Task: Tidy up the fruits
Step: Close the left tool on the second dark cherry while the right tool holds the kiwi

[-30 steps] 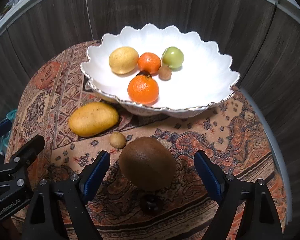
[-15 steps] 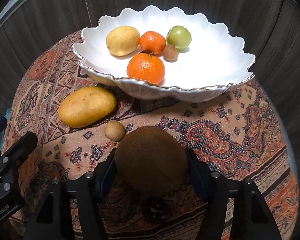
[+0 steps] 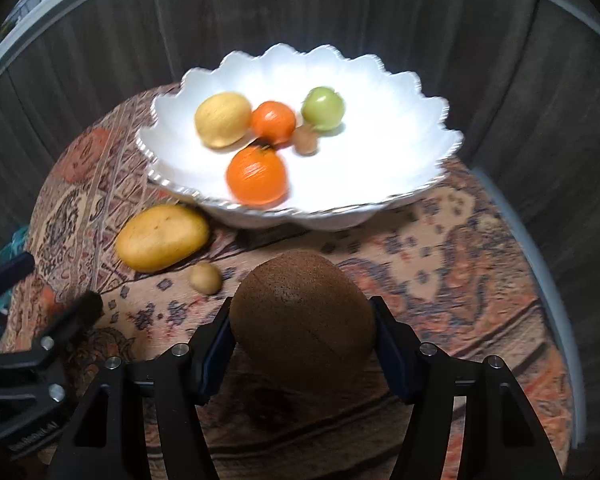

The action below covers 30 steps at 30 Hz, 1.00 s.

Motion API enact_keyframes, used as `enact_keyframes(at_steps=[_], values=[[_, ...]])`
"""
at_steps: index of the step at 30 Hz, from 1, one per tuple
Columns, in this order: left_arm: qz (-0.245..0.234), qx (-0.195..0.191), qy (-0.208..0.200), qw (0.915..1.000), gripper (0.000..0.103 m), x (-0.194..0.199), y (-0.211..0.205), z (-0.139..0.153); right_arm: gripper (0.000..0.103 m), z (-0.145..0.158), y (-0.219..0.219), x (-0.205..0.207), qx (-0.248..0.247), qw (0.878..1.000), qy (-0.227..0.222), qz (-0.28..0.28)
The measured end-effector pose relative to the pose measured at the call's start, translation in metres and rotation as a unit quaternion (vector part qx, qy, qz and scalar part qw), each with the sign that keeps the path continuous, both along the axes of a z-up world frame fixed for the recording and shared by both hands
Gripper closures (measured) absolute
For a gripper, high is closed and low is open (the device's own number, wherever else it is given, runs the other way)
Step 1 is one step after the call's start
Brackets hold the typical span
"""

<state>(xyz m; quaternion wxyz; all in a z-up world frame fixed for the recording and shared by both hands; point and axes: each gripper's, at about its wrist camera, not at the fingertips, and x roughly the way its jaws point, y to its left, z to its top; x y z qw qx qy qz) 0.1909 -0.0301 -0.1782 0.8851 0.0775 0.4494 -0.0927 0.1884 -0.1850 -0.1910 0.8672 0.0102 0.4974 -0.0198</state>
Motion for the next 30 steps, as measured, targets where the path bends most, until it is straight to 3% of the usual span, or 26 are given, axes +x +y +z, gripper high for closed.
enact_keyframes(at_steps=[7, 18, 30], values=[[-0.041, -0.010, 0.004, 0.9991, 0.014, -0.018, -0.037, 0.002, 0.039, 0.018, -0.032, -0.017, -0.014, 1.000, -0.014, -0.019], [-0.096, -0.019, 0.026, 0.9949, 0.026, -0.036, -0.088, -0.010, 0.039, 0.016, -0.074, -0.038, -0.004, 0.998, -0.005, -0.055], [-0.129, -0.027, 0.072, 0.9887, 0.060, -0.038, -0.117, -0.036, 0.039, 0.010, -0.088, -0.040, 0.009, 0.998, 0.002, -0.067]])
